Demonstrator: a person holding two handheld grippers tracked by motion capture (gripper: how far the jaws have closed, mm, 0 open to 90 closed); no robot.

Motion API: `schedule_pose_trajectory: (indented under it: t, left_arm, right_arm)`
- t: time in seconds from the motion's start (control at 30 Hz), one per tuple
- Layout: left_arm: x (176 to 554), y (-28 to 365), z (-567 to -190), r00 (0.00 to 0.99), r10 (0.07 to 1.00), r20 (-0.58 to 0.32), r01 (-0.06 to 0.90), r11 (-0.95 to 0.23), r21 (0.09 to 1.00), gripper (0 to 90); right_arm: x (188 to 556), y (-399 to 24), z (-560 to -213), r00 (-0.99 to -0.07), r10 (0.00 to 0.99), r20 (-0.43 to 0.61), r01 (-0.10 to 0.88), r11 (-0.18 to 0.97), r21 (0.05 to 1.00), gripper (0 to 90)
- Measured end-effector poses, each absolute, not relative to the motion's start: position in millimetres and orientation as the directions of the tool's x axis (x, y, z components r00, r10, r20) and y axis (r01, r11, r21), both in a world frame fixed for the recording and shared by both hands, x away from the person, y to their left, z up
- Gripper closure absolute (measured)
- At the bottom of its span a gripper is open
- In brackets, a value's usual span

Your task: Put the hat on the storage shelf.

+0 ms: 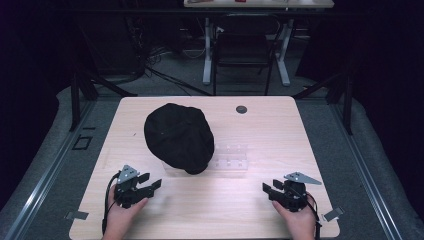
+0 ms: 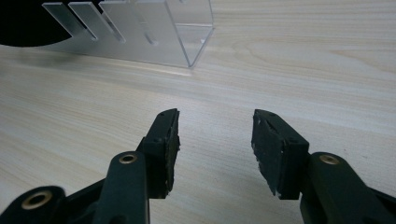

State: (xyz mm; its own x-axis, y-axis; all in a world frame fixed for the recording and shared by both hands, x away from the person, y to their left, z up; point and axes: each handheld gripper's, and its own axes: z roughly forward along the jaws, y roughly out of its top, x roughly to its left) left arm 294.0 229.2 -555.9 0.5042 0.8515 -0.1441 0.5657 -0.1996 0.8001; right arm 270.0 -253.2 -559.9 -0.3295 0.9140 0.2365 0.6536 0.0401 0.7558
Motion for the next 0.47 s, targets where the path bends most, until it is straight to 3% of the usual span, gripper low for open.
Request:
schedule_pose_trajectory:
  t: [0.47]
  left_arm:
    - [290.8, 221.4, -554.1, 0.530, 0.836, -0.141, 0.545, -0.209, 0.812, 43.5]
  right_arm:
    - [271.4, -255.6, -562.6, -0.319, 0.913, 0.255, 0.659, 0.020, 0.752, 49.5]
